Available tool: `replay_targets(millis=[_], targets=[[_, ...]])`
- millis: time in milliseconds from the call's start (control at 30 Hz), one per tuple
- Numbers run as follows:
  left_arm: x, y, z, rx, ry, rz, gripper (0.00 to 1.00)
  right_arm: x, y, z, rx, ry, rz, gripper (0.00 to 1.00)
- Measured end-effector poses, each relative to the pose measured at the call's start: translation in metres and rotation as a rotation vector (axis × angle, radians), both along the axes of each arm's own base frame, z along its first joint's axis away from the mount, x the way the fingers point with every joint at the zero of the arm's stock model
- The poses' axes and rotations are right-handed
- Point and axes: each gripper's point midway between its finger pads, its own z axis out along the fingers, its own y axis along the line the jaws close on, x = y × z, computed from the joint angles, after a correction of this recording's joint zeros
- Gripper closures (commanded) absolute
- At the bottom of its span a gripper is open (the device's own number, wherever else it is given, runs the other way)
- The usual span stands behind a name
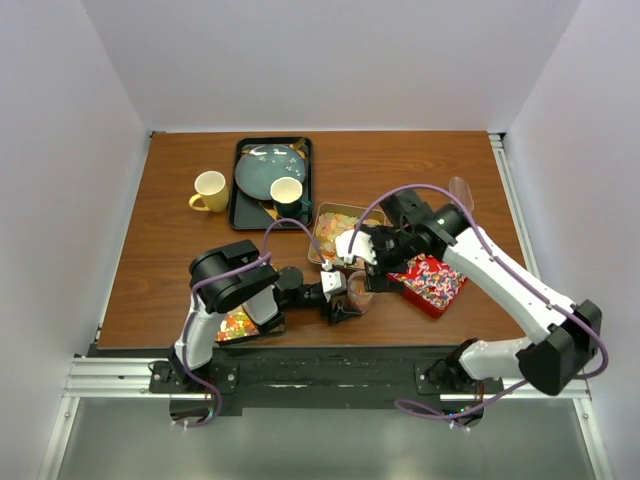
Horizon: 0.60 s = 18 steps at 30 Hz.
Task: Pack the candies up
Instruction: Screw the box lid onto the packing bottle.
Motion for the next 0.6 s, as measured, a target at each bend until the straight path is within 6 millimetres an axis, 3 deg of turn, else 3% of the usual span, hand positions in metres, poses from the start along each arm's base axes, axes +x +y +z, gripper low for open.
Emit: replay_targets(millis=[167, 333, 500, 600], targets=[[0.0, 0.0, 0.0, 0.0, 0.0, 0.0, 1.0, 0.006, 0.02, -0.016, -0.017, 0.019, 0.215, 0.01], [0.0, 0.0, 0.0, 0.001, 0.0, 0.0, 1.0, 0.0, 0.021, -0.037, -0.065, 0.048, 0.381, 0.02], [0.0, 0.0, 0.0, 0.0, 0.0, 0.0, 1.0, -0.012, 0.022, -0.042, -0.079, 0.076, 0.48, 0.09], [0.0, 0.0, 0.0, 0.0, 0.0, 0.0, 1.0, -0.013, 0.022, -0.045, -0.085, 0.084, 0.501, 0.18]])
